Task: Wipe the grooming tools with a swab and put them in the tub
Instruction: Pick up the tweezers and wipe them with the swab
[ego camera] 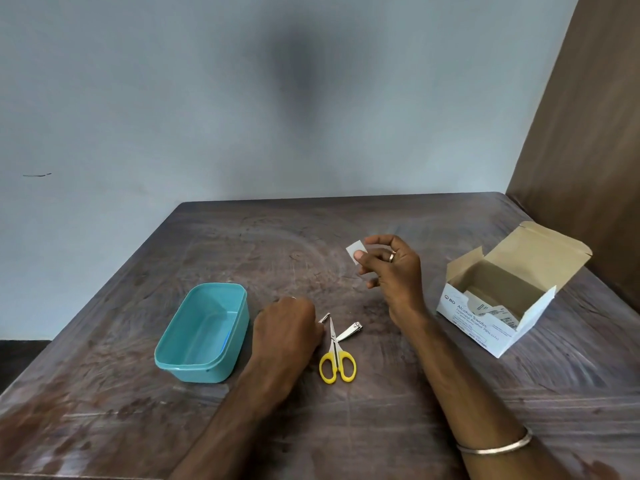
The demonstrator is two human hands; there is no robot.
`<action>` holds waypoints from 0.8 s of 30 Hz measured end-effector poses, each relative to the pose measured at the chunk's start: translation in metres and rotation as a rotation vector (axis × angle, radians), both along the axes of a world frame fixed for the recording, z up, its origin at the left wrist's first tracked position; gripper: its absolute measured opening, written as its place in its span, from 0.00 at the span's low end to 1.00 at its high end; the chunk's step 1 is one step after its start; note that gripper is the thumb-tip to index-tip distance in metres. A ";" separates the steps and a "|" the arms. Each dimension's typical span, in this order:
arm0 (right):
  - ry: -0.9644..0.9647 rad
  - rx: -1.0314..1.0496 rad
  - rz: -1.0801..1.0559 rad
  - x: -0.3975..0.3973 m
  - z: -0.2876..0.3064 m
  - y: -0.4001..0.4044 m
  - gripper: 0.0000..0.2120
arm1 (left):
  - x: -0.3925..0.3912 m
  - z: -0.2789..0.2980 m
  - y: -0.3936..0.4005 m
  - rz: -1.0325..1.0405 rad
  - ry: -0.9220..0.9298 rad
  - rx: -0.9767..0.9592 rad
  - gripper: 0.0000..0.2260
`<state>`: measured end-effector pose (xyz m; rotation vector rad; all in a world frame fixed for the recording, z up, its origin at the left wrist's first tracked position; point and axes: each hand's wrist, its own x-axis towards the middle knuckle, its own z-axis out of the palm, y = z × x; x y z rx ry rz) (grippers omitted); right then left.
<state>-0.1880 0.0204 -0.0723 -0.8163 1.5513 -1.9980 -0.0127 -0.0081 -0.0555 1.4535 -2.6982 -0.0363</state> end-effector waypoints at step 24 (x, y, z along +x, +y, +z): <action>0.220 0.126 0.061 0.008 -0.005 -0.002 0.07 | -0.028 0.010 -0.043 0.035 0.845 0.221 0.05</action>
